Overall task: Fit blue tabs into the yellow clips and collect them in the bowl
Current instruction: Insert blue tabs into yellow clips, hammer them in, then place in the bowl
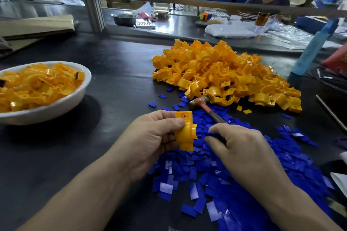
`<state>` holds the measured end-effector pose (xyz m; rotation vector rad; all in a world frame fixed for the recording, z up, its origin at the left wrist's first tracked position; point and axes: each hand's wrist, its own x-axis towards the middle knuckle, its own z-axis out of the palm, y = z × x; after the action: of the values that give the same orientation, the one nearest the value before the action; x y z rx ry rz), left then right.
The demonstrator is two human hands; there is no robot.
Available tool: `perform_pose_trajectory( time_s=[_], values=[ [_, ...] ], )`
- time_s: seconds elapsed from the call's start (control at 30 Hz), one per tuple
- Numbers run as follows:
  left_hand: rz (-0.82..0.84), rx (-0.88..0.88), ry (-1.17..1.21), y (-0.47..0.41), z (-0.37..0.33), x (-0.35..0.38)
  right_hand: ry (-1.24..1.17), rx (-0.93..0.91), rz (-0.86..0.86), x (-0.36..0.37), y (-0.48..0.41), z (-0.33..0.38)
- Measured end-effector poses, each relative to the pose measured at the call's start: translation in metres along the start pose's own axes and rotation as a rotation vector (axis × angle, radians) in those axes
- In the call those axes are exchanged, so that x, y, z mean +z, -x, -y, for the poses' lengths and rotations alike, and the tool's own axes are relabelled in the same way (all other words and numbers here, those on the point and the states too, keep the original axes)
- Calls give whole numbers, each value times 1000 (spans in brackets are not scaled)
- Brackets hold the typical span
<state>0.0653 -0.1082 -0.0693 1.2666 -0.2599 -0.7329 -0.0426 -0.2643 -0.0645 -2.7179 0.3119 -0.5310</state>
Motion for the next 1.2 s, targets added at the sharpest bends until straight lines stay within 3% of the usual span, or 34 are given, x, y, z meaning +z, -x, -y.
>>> perform_pose_trajectory(
  time_s=[0.27, 0.5, 0.67, 0.8, 0.93, 1.0, 1.2],
  values=[
    [-13, 11, -50, 1, 0, 1, -9, 30, 71, 1, 1, -3],
    [-100, 139, -440, 2, 7, 4, -305, 4, 77, -5, 9, 1],
    [-65, 137, -498, 5, 8, 7, -323, 22, 94, -1, 9, 2],
    [-142, 152, -484, 2, 5, 2, -73, -23, 93, 1, 8, 1],
    [-221, 159, -402, -3, 1, -5, 284, -16, 272, 5, 9, 1],
    [-210, 152, -394, -3, 0, -5, 328, -46, 330, 9, 10, 3],
    [-178, 121, -456, -3, 4, -2, 279, -74, 267, 13, 10, 1]
  ],
)
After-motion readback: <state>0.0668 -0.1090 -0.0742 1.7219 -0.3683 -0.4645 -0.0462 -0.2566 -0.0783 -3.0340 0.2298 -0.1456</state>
